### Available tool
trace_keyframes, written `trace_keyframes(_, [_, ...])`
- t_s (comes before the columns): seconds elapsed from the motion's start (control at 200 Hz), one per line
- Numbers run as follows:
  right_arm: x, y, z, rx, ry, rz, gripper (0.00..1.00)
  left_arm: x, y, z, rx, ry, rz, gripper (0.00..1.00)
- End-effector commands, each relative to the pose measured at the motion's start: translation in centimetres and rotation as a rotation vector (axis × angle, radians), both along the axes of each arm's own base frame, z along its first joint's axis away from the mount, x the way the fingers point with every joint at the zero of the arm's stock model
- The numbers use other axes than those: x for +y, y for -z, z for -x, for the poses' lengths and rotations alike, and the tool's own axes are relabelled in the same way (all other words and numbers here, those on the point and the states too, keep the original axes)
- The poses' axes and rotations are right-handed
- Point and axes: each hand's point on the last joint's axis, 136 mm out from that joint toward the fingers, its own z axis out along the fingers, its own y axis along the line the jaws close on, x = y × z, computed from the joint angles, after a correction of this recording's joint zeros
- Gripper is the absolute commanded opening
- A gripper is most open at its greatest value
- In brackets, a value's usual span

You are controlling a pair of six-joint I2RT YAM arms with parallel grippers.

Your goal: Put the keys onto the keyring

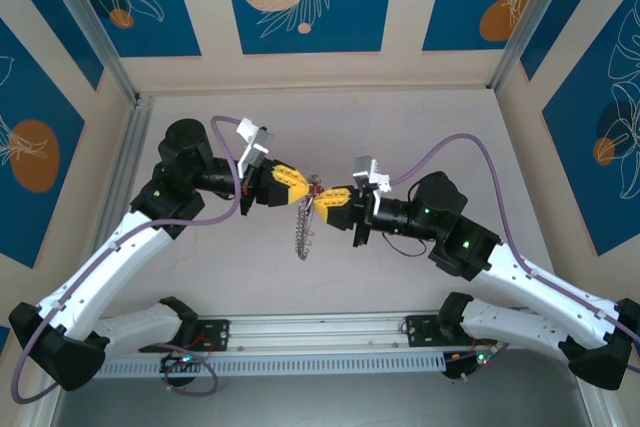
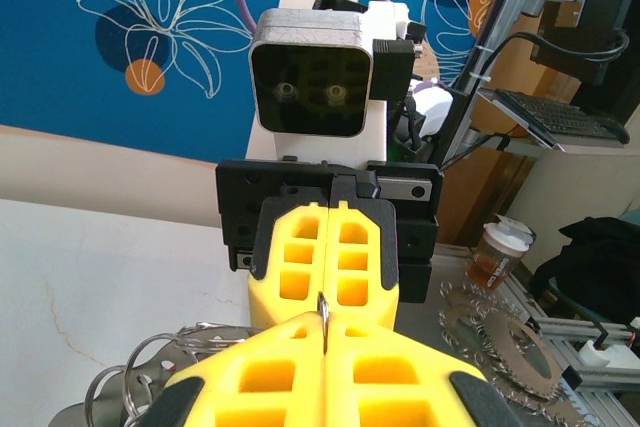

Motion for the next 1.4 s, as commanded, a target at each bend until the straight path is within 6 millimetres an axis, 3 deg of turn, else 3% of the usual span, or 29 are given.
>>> trace_keyframes(0.0, [-0.5, -1.9, -0.1, -0.013, 0.007, -0.046, 0.0, 0.3, -1.4, 0.9, -0.046, 0.021, 0.035, 0.0])
trace_keyframes(0.495, [-0.4, -2.4, -0.2, 0.0, -0.019, -0.07, 0.0, 0.3, -1.3, 0.9, -0.053, 0.016, 0.032, 0.0])
trace_keyframes(1.396, [-0.6, -0.6, 0.8, 0.066, -0.058, -0.043, 0.0, 0.5, -1.5, 0.6, -0.09, -0.032, 0.028, 0.0])
